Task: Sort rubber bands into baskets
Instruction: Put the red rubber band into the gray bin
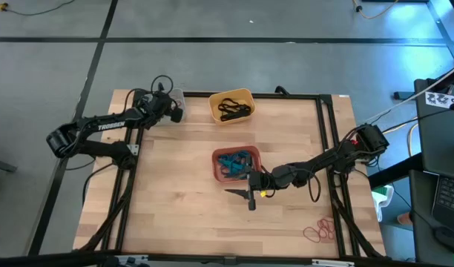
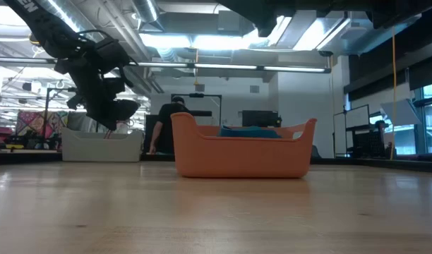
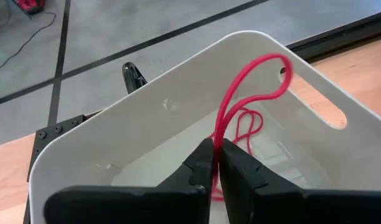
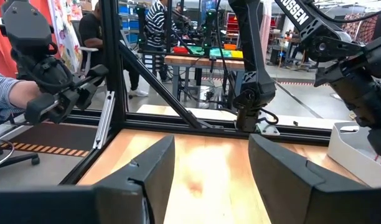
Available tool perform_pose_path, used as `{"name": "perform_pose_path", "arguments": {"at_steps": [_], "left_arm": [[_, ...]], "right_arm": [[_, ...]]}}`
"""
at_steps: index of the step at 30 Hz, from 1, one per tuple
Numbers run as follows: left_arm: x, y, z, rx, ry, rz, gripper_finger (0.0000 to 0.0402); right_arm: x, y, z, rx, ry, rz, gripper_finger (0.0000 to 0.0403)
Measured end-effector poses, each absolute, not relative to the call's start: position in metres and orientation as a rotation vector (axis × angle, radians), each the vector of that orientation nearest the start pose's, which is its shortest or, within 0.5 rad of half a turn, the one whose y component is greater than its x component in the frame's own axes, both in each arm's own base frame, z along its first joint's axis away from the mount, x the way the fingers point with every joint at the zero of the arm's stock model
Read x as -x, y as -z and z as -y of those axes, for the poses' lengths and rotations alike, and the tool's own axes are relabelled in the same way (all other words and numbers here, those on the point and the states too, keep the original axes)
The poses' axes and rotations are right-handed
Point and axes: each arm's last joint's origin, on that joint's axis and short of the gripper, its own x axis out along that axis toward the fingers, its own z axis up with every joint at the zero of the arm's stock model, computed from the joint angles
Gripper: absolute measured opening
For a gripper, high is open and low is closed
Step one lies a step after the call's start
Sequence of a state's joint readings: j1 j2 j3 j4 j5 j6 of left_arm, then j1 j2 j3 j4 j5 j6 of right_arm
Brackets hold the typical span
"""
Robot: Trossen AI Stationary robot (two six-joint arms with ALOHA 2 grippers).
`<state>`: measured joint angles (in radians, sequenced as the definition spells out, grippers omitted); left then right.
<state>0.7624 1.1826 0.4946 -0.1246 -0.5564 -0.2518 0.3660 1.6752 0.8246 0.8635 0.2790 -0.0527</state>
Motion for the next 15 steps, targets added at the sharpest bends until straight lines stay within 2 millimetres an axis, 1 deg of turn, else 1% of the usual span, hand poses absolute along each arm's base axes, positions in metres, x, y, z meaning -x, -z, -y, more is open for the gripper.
{"name": "perform_pose_path", "arguments": {"at_steps": [3, 7, 11, 15], "left_arm": [[-0.142, -0.171, -0.156, 0.297, -1.336, -0.710, 0.0044], [-0.143, -0.172, -0.154, 0.329, -1.241, -0.786, 0.0088], [-0.144, -0.186, -0.154, 0.348, -1.227, -0.883, 0.0115], [-0.144, -0.199, -0.154, 0.366, -1.228, -0.948, 0.0123]], "right_arm": [[-0.329, -0.222, -0.118, 0.042, -0.087, 0.011, 0.0205], [-0.329, -0.222, -0.118, 0.044, -0.087, 0.006, 0.0205], [-0.329, -0.222, -0.118, 0.045, -0.087, 0.004, 0.0205], [-0.330, -0.221, -0.118, 0.046, -0.087, 0.002, 0.0205]]}}
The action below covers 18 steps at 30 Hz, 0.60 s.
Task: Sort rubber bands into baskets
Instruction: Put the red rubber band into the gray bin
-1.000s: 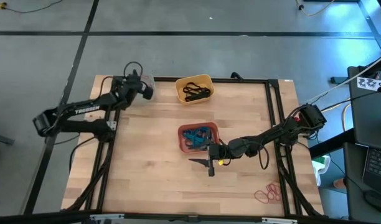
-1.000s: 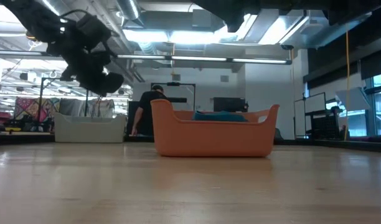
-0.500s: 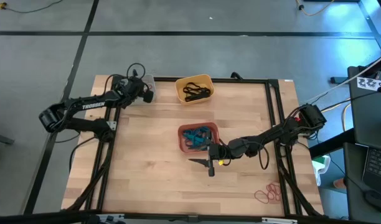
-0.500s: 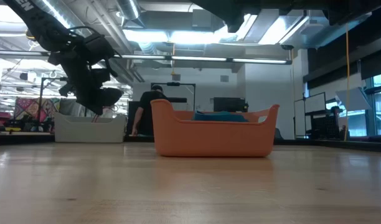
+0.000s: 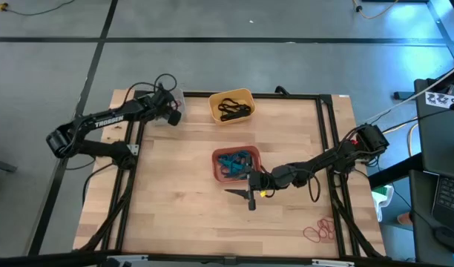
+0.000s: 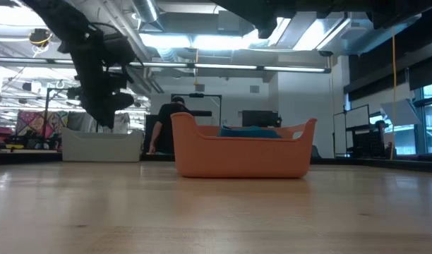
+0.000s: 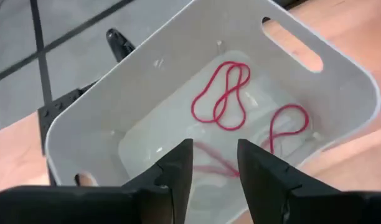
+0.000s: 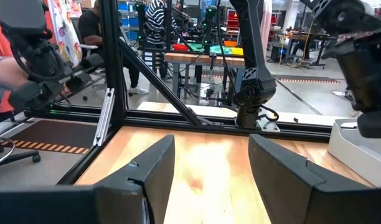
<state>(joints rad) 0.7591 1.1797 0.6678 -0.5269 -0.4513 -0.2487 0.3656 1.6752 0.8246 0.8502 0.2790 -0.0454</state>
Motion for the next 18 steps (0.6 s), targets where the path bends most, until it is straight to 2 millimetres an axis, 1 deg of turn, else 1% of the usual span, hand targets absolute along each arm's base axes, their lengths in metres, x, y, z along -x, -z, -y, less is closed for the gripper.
{"name": "perform_pose_path", "arguments": {"at_steps": [2, 4, 7, 9, 12, 18], "left_arm": [[-0.144, -0.204, -0.152, 0.390, -1.228, -0.958, 0.0122], [-0.148, -0.207, -0.149, 0.407, -1.188, -0.954, 0.0120], [-0.158, -0.211, -0.137, 0.425, -1.034, -0.930, 0.0116], [-0.167, -0.215, -0.126, 0.417, -0.938, -0.899, 0.0113], [-0.180, -0.222, -0.107, 0.380, -0.839, -0.833, 0.0110], [-0.208, -0.230, -0.062, 0.311, -0.612, -0.703, 0.0106]], "right_arm": [[-0.330, -0.221, -0.118, 0.046, -0.087, 0.002, 0.0205], [-0.330, -0.221, -0.118, 0.046, -0.087, 0.001, 0.0205], [-0.329, -0.221, -0.118, 0.047, -0.087, -0.003, 0.0205], [-0.329, -0.220, -0.118, 0.050, -0.087, -0.012, 0.0205], [-0.329, -0.219, -0.118, 0.053, -0.087, -0.019, 0.0205], [-0.329, -0.219, -0.118, 0.067, -0.095, -0.019, 0.0205]]}}
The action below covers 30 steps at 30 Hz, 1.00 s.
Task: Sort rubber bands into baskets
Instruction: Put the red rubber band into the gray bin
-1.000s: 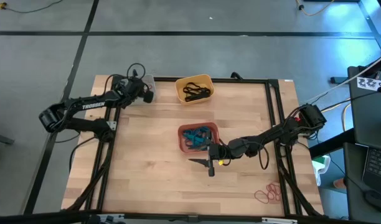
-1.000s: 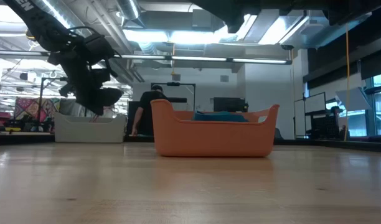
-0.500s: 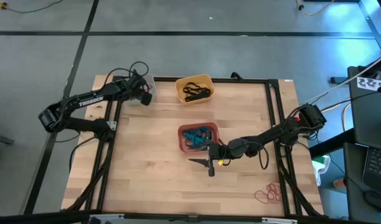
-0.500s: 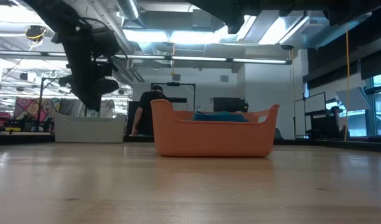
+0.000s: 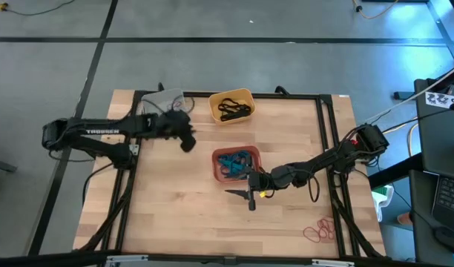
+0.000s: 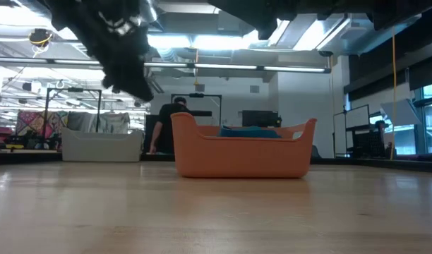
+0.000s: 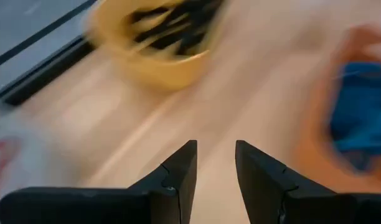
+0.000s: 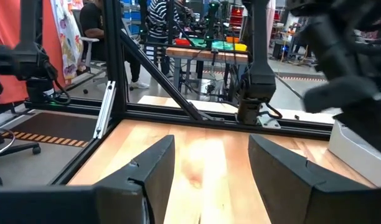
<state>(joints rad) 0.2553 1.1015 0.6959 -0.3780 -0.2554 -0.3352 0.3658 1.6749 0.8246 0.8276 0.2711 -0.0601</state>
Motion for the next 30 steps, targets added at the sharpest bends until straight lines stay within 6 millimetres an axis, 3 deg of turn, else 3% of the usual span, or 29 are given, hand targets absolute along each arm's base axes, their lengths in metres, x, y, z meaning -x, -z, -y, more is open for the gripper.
{"name": "perform_pose_path", "arguments": {"at_steps": [7, 15, 22, 30], "left_arm": [[-0.226, -0.220, -0.008, 0.279, -0.355, -0.462, 0.0103], [-0.231, -0.211, 0.033, 0.233, -0.176, -0.297, 0.0091], [-0.240, -0.196, 0.053, 0.216, -0.132, -0.289, 0.0090], [-0.256, -0.179, 0.059, 0.178, -0.127, -0.248, 0.0090]], "right_arm": [[-0.327, -0.218, -0.122, 0.076, -0.111, -0.054, 0.0205], [-0.293, -0.241, -0.139, 0.018, -0.193, -0.179, 0.0205], [-0.255, -0.249, -0.150, -0.253, -0.306, -0.450, 0.0205], [-0.222, -0.230, -0.178, -0.651, -0.223, -0.802, 0.0205]]}}
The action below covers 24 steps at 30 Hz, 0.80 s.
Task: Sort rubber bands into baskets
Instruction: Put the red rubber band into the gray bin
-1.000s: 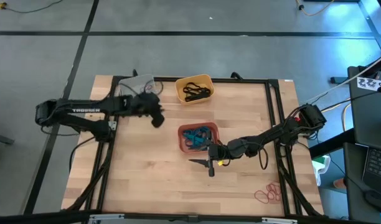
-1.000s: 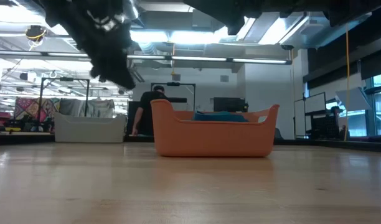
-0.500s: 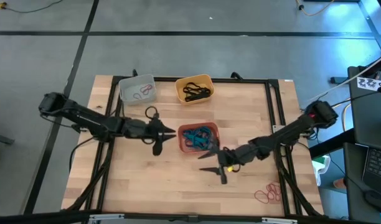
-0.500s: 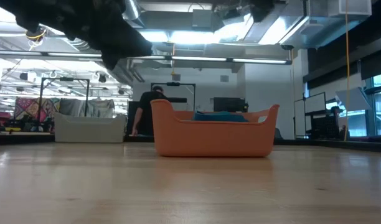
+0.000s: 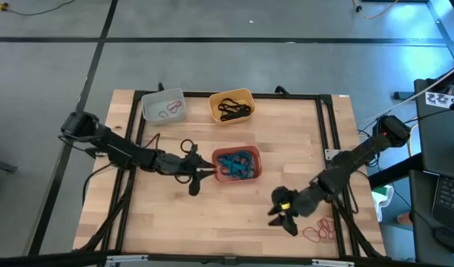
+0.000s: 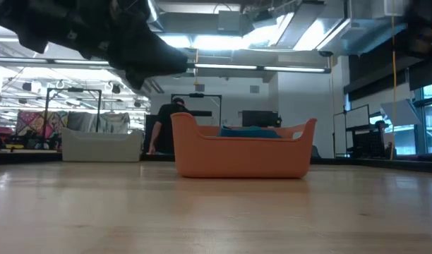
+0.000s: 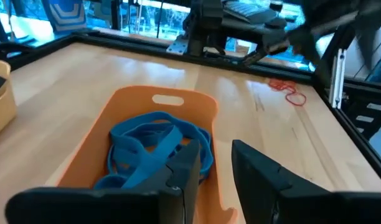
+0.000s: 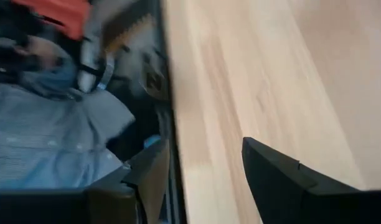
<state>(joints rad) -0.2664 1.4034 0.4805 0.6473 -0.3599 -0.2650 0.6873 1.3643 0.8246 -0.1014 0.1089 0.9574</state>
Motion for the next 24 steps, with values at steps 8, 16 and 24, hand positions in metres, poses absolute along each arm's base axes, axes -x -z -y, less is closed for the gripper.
{"name": "perform_pose_path", "arguments": {"at_steps": [8, 16, 24], "left_arm": [[-0.260, -0.175, 0.060, 0.162, -0.126, -0.234, 0.0090], [-0.260, -0.174, 0.060, 0.149, -0.127, -0.242, 0.0092], [-0.258, -0.169, 0.059, 0.130, -0.132, -0.292, 0.0089]], "right_arm": [[-0.173, -0.208, -0.201, -0.861, 0.074, -1.082, 0.0204], [-0.136, -0.196, -0.206, -0.914, 0.339, -1.253, 0.0204], [-0.125, -0.184, -0.204, -0.858, 0.467, -1.436, 0.0204]]}}
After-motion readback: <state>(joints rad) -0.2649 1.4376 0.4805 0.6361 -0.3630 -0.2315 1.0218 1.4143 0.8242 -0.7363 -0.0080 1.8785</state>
